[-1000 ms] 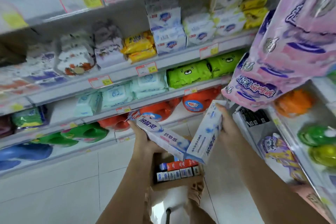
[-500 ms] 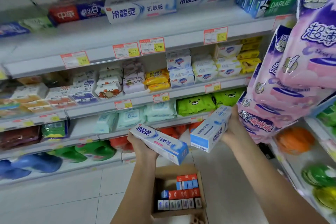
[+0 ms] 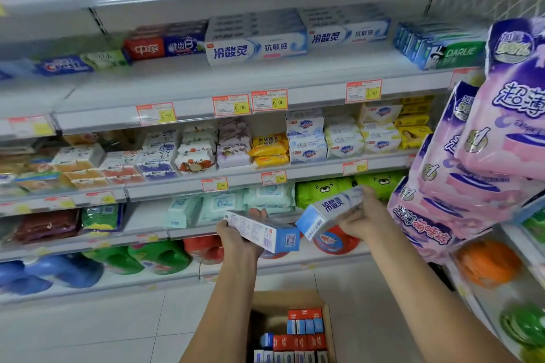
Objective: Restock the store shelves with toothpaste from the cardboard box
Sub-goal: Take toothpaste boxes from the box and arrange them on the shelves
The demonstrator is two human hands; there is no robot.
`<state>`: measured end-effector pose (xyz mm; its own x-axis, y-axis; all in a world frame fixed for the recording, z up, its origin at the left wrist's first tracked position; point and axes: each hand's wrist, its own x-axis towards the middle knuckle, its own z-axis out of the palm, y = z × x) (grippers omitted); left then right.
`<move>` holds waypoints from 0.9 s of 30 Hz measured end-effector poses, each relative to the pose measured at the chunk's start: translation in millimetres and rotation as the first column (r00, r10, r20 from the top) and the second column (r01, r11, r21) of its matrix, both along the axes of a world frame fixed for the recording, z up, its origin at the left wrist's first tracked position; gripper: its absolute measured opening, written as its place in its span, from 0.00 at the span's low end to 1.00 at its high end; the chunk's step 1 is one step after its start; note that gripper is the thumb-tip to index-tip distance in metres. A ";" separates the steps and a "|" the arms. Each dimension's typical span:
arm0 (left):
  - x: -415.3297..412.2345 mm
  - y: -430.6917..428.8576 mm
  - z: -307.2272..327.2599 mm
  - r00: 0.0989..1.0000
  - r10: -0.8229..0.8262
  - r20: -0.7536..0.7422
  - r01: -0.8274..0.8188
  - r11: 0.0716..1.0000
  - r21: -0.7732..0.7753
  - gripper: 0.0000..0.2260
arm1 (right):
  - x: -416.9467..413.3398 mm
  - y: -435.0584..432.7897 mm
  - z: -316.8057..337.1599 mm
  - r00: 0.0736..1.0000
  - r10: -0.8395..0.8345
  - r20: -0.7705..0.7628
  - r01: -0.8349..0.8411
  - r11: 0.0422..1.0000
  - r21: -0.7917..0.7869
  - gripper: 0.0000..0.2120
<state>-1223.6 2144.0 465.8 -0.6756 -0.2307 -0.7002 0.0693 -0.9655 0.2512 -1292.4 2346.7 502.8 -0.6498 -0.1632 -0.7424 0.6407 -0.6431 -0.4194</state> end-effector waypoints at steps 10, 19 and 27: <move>6.5 -30.0 -5.9 0.994 -0.089 0.066 0.102 0.969 -0.225 0.19 | -3.2 -19.5 6.7 0.987 0.119 -0.112 -0.108 0.990 0.093 0.19; 5.6 -37.2 -2.5 0.977 -0.213 -0.021 0.200 0.946 -0.255 0.21 | -0.9 -24.4 1.0 0.926 -0.009 -0.379 -0.009 0.999 -0.045 0.12; 0.9 -41.8 18.4 0.907 -0.357 -0.223 0.301 0.920 -0.250 0.12 | 8.9 -11.2 6.5 0.881 -0.077 -0.467 0.021 0.992 -0.124 0.32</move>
